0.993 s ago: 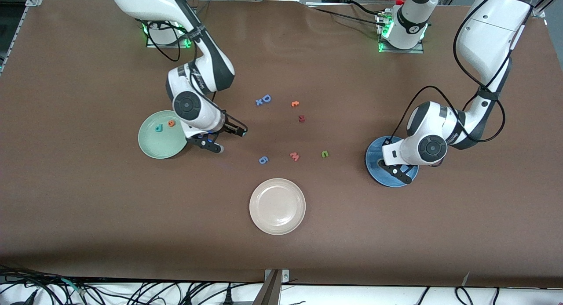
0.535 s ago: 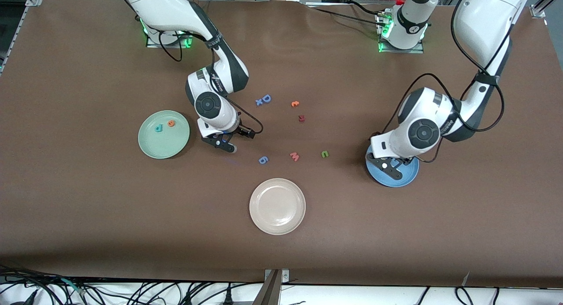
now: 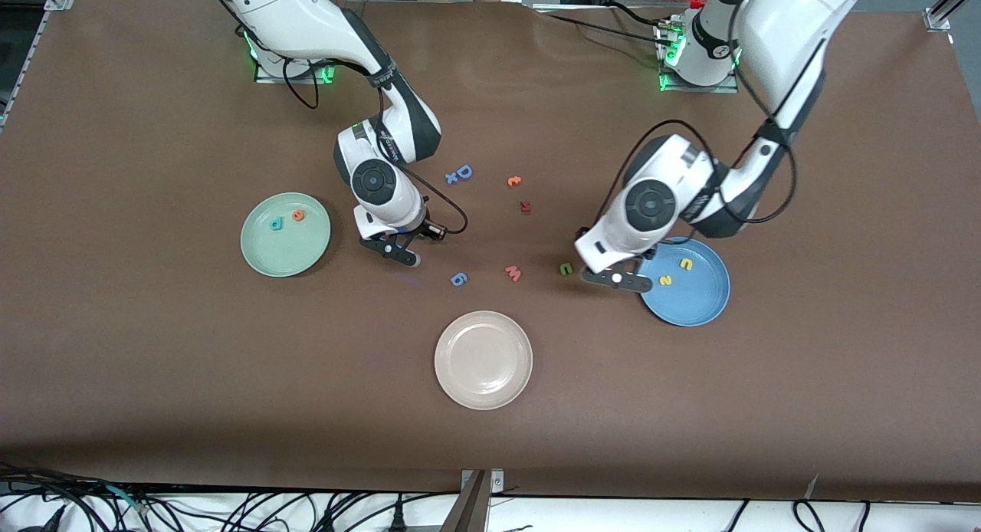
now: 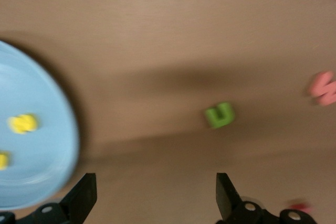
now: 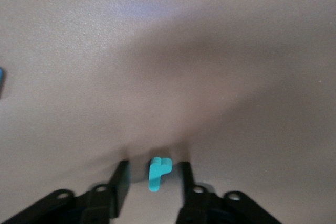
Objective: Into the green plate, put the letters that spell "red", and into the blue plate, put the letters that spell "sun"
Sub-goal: 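Grasp the r with the right gripper while the left gripper grasps the u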
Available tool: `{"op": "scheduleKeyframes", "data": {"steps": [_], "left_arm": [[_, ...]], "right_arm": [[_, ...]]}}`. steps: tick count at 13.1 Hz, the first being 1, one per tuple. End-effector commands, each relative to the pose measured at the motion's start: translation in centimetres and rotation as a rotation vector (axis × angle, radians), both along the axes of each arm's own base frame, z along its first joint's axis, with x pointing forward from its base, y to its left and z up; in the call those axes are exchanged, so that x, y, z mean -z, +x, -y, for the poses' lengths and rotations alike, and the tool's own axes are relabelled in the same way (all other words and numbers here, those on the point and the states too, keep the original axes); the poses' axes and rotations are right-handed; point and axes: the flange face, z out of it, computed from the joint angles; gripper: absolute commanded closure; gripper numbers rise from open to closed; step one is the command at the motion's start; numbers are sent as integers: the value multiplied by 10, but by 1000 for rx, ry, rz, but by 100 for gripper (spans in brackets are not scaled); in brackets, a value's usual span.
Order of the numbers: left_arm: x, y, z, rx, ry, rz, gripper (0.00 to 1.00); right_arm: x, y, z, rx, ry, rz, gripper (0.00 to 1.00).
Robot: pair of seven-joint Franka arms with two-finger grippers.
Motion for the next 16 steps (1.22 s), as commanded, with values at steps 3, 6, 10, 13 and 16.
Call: {"op": "scheduleKeyframes", "data": {"steps": [3,6,10,13,16], "left_arm": [[31,19,35,-124,-24,24,0],[55,19,39,-106,-44,41,12],[63,19,36,-98,-36,44,42],[70,18,35,-119,-34,31,47],[76,17,39,-130,-51,38,47]], "right_arm": [[8,-1,-1,15,-5,-8,75],[7,-1,-1,15,-5,-7,76],[-6,4,1,11,4,2,76],[-28,12,13,5,-15,-21,76],[-39,18,23,7,-23,-29,76]]}}
